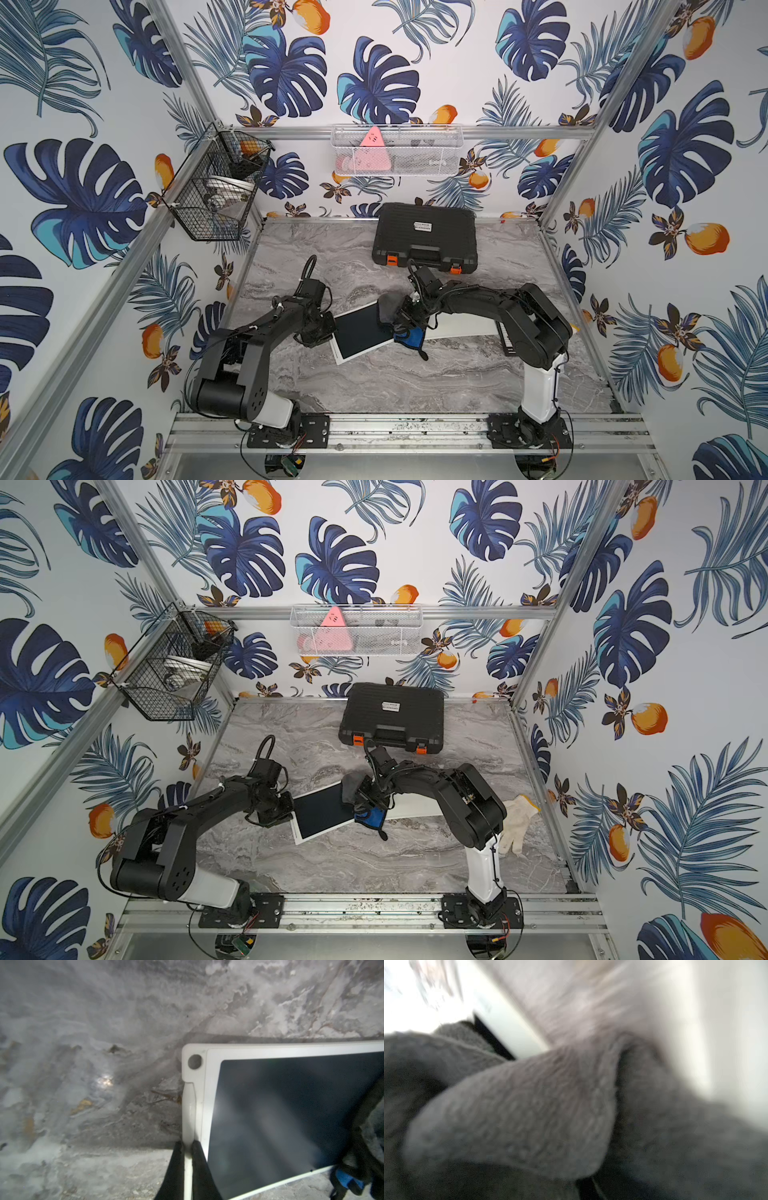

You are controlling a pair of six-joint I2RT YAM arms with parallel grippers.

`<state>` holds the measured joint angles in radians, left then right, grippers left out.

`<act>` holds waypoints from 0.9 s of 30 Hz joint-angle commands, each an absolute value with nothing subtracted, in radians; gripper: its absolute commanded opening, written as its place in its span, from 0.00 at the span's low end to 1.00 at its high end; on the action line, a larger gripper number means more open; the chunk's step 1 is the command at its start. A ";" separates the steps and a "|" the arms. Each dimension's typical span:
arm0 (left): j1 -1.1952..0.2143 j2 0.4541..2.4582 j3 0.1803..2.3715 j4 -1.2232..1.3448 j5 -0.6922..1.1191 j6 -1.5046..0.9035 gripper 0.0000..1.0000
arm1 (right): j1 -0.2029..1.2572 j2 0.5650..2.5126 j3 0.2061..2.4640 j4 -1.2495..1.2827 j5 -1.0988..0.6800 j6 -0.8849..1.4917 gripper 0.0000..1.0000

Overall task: Wipe the drawing tablet
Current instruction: Wipe the dirt from the drawing tablet.

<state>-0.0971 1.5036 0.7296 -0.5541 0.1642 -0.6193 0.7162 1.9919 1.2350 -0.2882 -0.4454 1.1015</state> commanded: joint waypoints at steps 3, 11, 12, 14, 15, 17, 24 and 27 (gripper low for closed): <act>-0.098 1.545 0.696 -0.592 0.063 -0.627 0.09 | 0.832 2.081 1.344 -0.394 -0.399 1.092 0.00; -0.098 1.548 0.693 -0.587 0.058 -0.633 0.08 | 0.943 2.283 1.547 -0.321 -0.511 1.197 0.00; -0.098 1.548 0.694 -0.589 0.058 -0.632 0.08 | 0.936 2.278 1.538 -0.316 -0.507 1.199 0.00; -0.098 1.548 0.695 -0.590 0.058 -0.634 0.08 | 0.899 2.244 1.480 -0.316 -0.490 1.190 0.00; -0.098 1.548 0.698 -0.591 0.058 -0.634 0.08 | 0.878 2.223 1.442 -0.306 -0.487 1.189 0.00; -0.098 1.548 0.699 -0.594 0.054 -0.632 0.08 | 0.814 2.162 1.369 -0.333 -0.456 1.152 0.00; -0.097 1.544 0.709 -0.612 0.039 -0.627 0.08 | 0.586 1.962 1.206 -0.511 -0.361 0.965 0.00; -0.089 1.530 0.714 -0.612 0.050 -0.628 0.09 | 0.512 1.877 1.186 -0.594 -0.312 0.881 0.00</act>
<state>-0.0933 1.5051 0.7372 -0.5621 0.1635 -0.6189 0.5461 1.9232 1.1992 -0.4255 -0.4366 0.9852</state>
